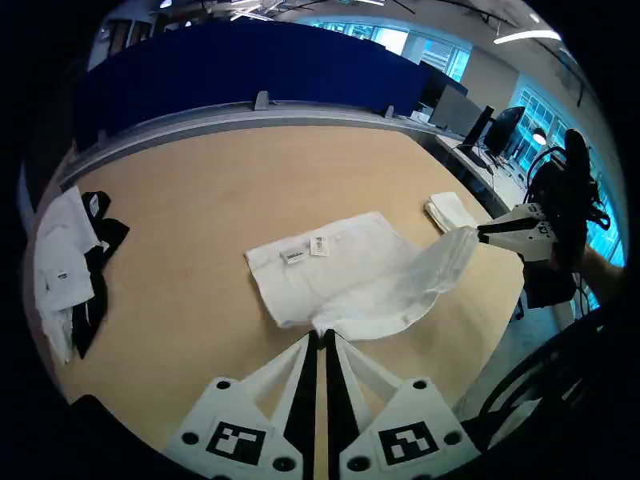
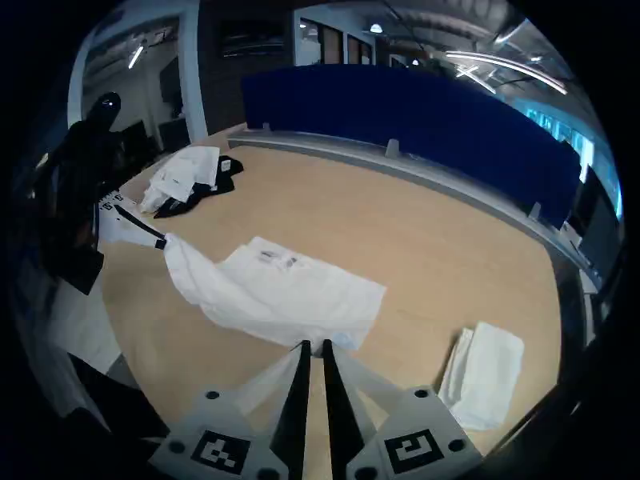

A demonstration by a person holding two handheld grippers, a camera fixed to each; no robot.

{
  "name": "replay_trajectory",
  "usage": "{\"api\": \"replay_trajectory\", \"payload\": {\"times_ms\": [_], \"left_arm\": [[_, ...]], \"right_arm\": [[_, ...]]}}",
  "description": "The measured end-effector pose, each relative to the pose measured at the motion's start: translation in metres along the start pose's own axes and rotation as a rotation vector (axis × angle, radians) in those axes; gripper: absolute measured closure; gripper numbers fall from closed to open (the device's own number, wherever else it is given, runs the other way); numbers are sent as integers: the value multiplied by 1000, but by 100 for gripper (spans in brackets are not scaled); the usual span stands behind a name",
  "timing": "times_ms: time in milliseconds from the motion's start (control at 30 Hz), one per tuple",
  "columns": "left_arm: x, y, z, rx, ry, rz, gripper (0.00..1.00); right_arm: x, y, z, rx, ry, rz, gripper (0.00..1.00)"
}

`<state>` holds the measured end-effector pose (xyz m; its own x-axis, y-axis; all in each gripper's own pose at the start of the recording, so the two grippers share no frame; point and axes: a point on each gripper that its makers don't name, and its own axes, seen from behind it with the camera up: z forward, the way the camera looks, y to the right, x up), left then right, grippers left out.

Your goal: Fold towel

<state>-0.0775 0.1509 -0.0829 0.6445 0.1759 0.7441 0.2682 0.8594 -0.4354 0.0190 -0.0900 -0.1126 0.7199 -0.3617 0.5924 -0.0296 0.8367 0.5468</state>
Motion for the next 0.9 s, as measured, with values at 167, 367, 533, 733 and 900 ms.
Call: {"api": "replay_trajectory", "payload": {"times_ms": [167,367,533,733,900], "left_arm": [[16,-10,15,7,5,-15,93],[29,-20,37,2,-4,-10,93],[30,-31,58,3,-29,-2,93],[26,-36,80,-23,-52,-37,93],[21,-40,93,-24,-65,-48,93]], "right_arm": [[10,15,18,-22,0,-7,89],[18,35,47,-39,-9,8,89],[15,50,73,-34,-33,48,89],[1,60,97,-30,-69,83,89],[-6,63,105,-26,-80,109,88]]}}
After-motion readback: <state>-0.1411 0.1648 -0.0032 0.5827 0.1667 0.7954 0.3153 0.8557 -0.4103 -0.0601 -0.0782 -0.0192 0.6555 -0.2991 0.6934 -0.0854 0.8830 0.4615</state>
